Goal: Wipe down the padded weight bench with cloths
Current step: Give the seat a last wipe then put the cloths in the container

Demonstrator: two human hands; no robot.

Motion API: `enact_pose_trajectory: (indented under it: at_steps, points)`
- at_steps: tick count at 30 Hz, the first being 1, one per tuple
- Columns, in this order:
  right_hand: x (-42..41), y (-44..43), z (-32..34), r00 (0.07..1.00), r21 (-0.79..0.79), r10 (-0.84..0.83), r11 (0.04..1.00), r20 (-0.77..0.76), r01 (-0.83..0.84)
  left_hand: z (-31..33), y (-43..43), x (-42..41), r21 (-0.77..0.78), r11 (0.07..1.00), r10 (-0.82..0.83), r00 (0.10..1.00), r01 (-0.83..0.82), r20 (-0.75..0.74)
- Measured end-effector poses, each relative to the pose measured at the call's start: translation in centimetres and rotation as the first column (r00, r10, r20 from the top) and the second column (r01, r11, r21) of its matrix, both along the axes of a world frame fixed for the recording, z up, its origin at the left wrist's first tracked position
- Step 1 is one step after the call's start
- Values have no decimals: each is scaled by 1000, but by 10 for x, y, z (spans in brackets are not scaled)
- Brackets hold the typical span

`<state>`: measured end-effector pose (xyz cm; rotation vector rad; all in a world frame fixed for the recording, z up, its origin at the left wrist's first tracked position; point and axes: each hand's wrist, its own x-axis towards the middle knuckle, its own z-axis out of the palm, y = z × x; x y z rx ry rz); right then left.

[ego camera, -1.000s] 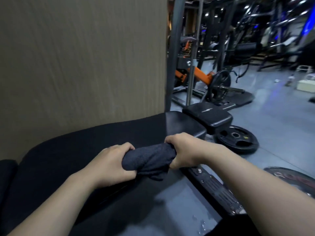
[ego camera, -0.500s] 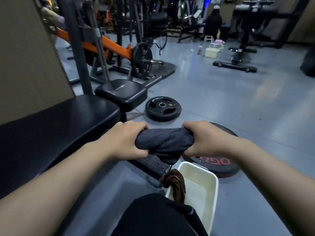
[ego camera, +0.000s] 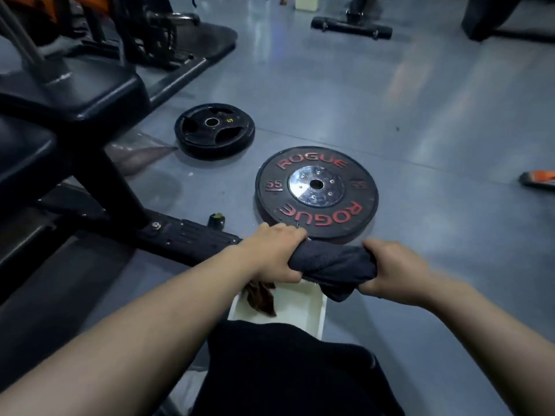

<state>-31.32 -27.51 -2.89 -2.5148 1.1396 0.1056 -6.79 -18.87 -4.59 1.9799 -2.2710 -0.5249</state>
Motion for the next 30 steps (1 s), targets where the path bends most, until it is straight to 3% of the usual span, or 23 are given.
enact_pose_trajectory:
  at_steps: [8, 14, 19, 21, 25, 30]
  points:
    - [-31, 13, -93, 991, 66, -93, 993, -98, 99, -92, -9, -43, 183, 981, -71, 996, 61, 50]
    - [-21, 18, -127, 987, 164, -138, 975, -86, 151, -110, -6, -43, 189, 982, -12, 1000, 15, -14]
    - [-11, 3, -112, 991, -15, -130, 991, 40, 131, -92, -20, -26, 38, 999, 2, 1000, -1, -11]
    - [-9, -3, -111, 989, -24, -146, 989, 32, 146, -92, -24, -22, 98, 995, 15, 1000, -15, -6]
    - [-6, -2, -124, 988, 123, -106, 985, -115, 120, -112, -20, -31, 244, 970, -13, 999, 2, 43]
    - [-3, 7, -136, 989, 217, -143, 965, -40, 148, -127, -16, -34, 258, 965, 29, 999, -33, 22]
